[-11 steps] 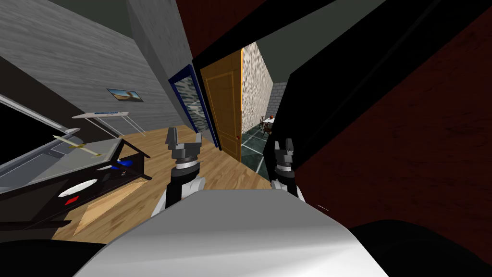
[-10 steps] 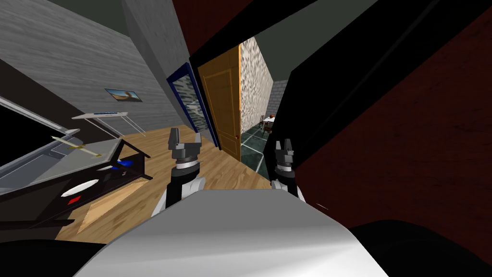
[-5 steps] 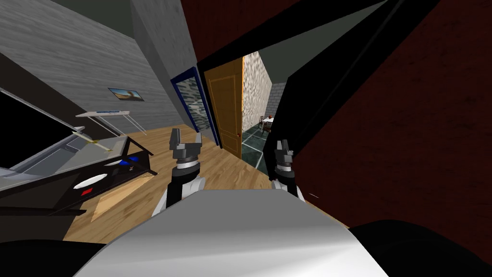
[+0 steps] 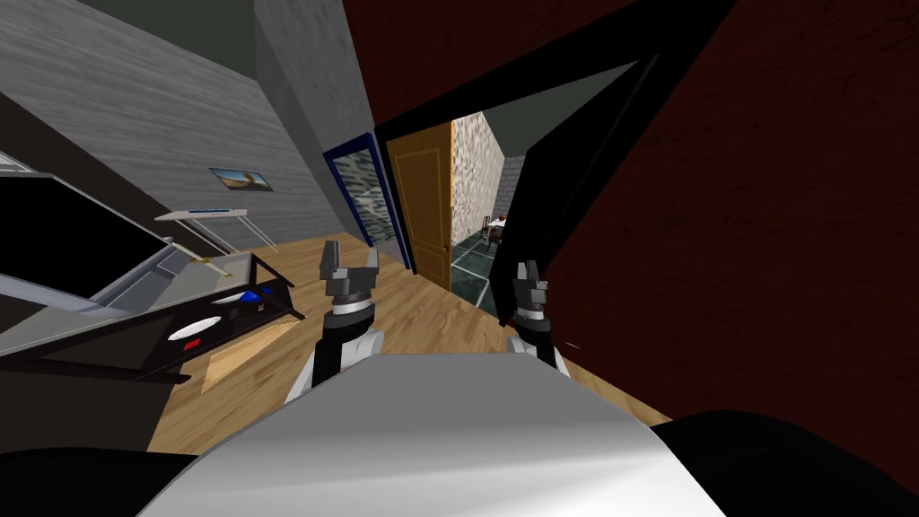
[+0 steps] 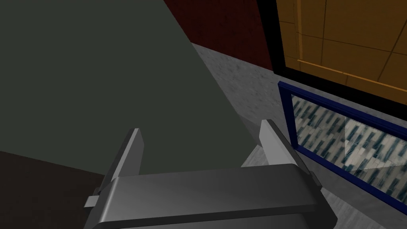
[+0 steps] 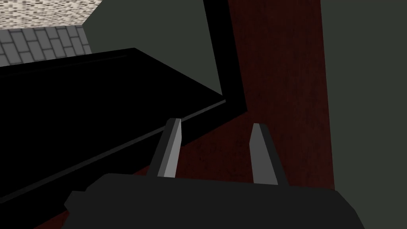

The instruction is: Push the door open

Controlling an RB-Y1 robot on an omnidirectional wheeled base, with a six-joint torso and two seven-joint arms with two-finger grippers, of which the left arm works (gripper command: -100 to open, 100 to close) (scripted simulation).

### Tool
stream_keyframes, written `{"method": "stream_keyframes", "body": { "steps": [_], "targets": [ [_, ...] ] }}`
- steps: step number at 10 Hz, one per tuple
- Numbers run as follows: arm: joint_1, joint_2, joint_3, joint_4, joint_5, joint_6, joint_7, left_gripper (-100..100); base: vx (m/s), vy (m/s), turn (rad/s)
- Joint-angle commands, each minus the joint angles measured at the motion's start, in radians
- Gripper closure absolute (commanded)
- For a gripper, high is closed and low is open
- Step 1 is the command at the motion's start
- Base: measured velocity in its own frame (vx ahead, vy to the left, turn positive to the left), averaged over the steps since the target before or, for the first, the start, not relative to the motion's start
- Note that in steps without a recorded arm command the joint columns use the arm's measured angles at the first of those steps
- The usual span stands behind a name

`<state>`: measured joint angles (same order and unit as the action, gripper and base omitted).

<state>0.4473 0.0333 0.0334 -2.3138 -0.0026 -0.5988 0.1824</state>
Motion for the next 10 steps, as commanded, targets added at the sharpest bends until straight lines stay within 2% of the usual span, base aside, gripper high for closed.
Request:
{"method": "stream_keyframes", "body": {
  "steps": [1, 6, 10],
  "targets": [
    [-0.002, 0.005, -0.001, 0.011, 0.006, -0.003, 0.006, -100, -0.218, 0.029, -0.064],
    [-0.012, 0.023, -0.004, 0.046, 0.024, -0.011, 0.026, -100, -0.203, 0.058, -0.053],
    [-0.025, 0.040, -0.007, 0.093, 0.049, -0.022, 0.053, -100, -0.171, 0.077, -0.081]
  ]
}}
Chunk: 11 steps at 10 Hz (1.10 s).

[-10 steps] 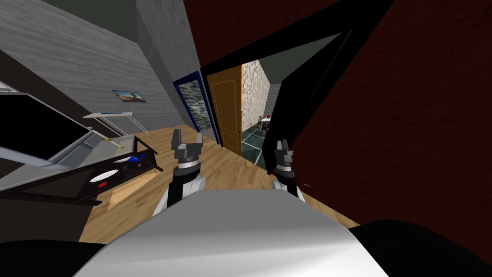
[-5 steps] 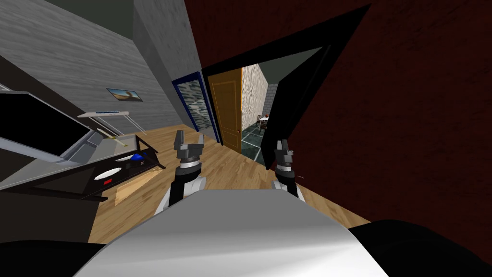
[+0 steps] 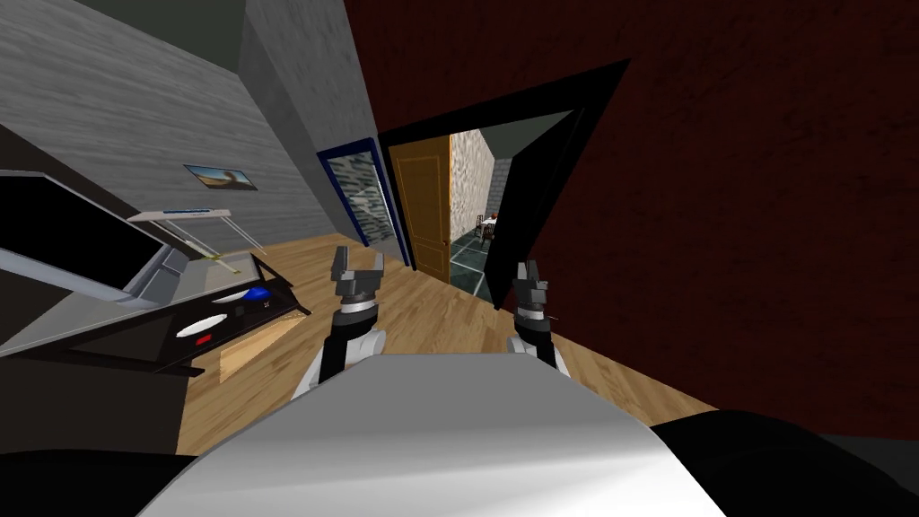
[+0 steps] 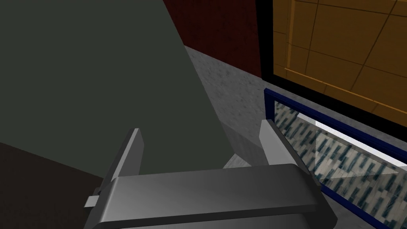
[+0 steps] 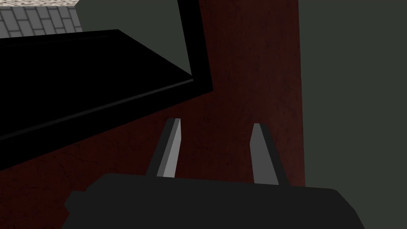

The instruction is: Push the door open

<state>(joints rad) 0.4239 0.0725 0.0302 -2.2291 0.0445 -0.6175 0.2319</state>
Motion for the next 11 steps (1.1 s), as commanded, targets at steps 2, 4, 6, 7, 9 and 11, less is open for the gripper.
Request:
{"method": "stream_keyframes", "body": {
  "steps": [2, 4, 6, 7, 9, 11],
  "targets": [
    [-0.008, 0.008, -0.005, 0.030, 0.014, -0.008, 0.015, -100, -0.149, 0.102, -0.086],
    [-0.017, 0.018, -0.007, 0.065, 0.032, -0.016, 0.035, -100, -0.149, 0.118, -0.133],
    [-0.026, 0.026, -0.009, 0.096, 0.049, -0.024, 0.053, -100, -0.107, 0.125, -0.105],
    [-0.031, 0.030, -0.011, 0.115, 0.059, -0.028, 0.063, -100, -0.108, 0.132, -0.144],
    [-0.045, 0.040, -0.014, 0.165, 0.085, -0.040, 0.091, -100, -0.087, 0.192, -0.202],
    [-0.057, 0.047, -0.017, 0.207, 0.108, -0.049, 0.115, -100, -0.048, 0.183, -0.150]
  ]
}}
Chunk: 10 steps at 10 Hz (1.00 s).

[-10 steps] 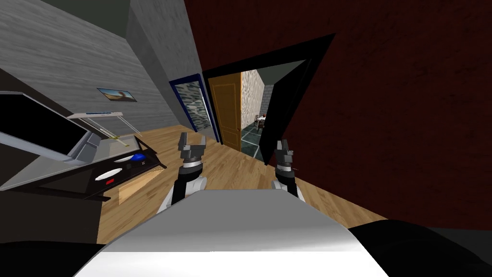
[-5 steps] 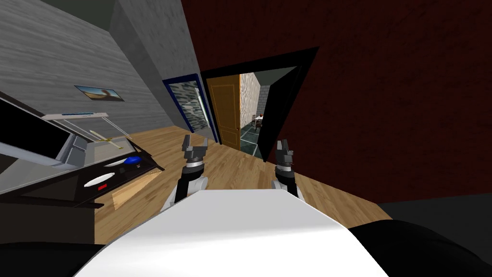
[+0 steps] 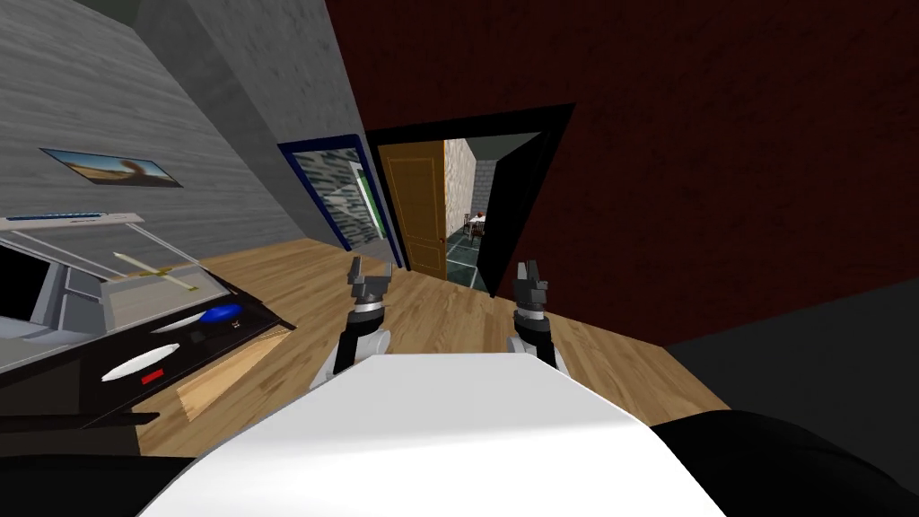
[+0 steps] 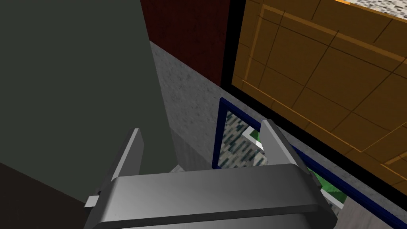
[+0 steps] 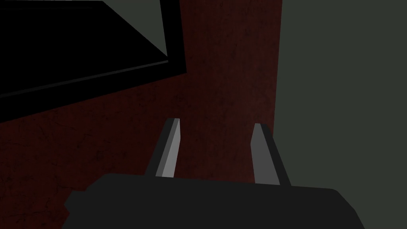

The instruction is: Push the door open

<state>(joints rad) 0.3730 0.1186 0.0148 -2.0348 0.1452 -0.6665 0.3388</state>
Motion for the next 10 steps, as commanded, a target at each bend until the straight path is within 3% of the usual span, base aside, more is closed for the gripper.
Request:
{"method": "stream_keyframes", "body": {
  "steps": [1, 10],
  "targets": [
    [-0.011, 0.004, -0.002, 0.029, 0.015, -0.004, 0.017, -100, -0.026, 0.152, -0.134],
    [-0.056, 0.023, -0.013, 0.192, 0.102, -0.042, 0.109, -100, 0.006, 0.149, -0.133]
  ]
}}
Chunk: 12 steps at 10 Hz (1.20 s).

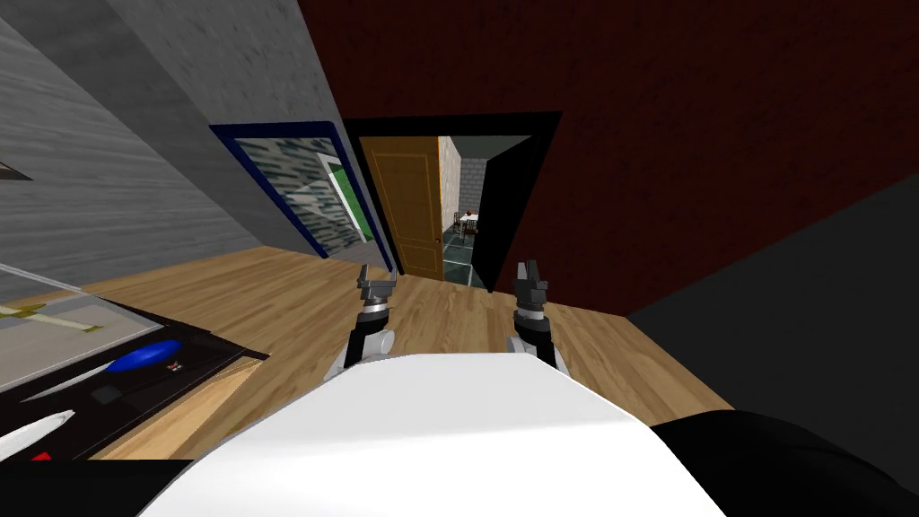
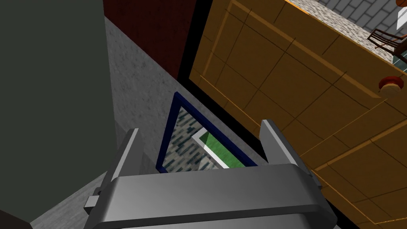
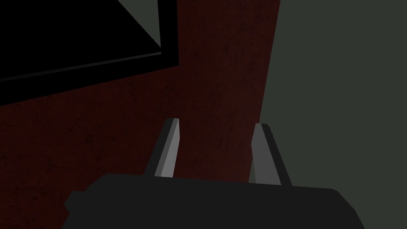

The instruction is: Push the door open

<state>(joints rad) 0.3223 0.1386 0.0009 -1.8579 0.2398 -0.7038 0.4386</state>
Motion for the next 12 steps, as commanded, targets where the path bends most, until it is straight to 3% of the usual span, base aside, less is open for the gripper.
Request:
{"method": "stream_keyframes", "body": {
  "steps": [1, 12],
  "targets": [
    [-0.009, 0.004, 0.000, 0.028, 0.014, -0.007, 0.016, -100, 0.032, 0.121, -0.111],
    [-0.069, 0.013, -0.014, 0.242, 0.128, -0.057, 0.137, -100, 0.057, 0.165, -0.146]
  ]
}}
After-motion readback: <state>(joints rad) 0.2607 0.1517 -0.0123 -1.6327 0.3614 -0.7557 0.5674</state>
